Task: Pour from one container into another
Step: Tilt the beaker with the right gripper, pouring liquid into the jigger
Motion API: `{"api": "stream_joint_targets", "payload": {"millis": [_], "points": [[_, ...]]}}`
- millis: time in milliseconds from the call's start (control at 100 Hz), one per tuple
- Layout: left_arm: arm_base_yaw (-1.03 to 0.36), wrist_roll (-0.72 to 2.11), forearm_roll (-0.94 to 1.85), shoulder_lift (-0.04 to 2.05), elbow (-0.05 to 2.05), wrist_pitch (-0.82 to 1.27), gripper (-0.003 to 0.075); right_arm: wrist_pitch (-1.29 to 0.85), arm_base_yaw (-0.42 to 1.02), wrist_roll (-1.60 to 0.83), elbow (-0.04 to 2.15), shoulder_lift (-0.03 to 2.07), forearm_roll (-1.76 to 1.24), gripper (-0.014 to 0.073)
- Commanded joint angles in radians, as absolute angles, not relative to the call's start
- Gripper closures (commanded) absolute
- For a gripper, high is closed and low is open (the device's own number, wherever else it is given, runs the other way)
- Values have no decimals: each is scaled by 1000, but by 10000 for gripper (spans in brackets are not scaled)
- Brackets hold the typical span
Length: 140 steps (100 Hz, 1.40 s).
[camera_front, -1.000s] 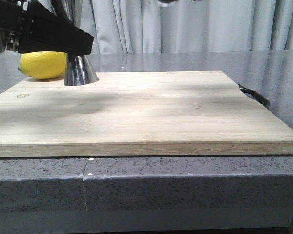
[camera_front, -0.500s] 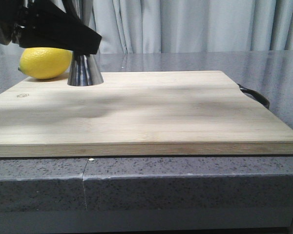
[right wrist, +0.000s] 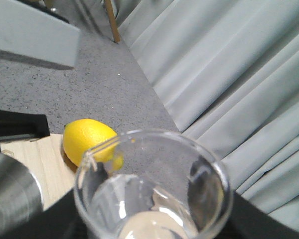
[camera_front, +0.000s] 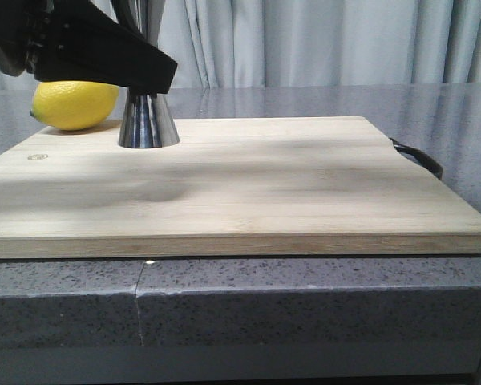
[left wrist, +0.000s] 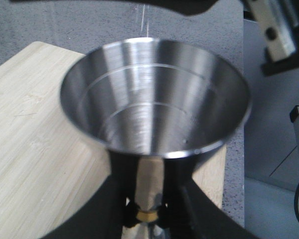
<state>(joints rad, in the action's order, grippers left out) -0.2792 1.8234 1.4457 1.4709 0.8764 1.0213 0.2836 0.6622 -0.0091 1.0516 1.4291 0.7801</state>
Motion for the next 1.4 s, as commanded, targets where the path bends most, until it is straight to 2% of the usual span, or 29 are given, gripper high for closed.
{"api": "stream_joint_targets", "payload": {"millis": [0, 370, 1390], "points": [[-288, 1816, 1510, 1437, 908, 1079, 740, 331, 663, -16, 1091, 1387, 819, 339], [-288, 1816, 1510, 1437, 908, 1109, 740, 317, 663, -16, 1091, 1387, 960, 339], [-288, 1816, 1507, 1437, 908, 1081, 740, 314, 663, -16, 1091, 1387, 1116, 339]]}}
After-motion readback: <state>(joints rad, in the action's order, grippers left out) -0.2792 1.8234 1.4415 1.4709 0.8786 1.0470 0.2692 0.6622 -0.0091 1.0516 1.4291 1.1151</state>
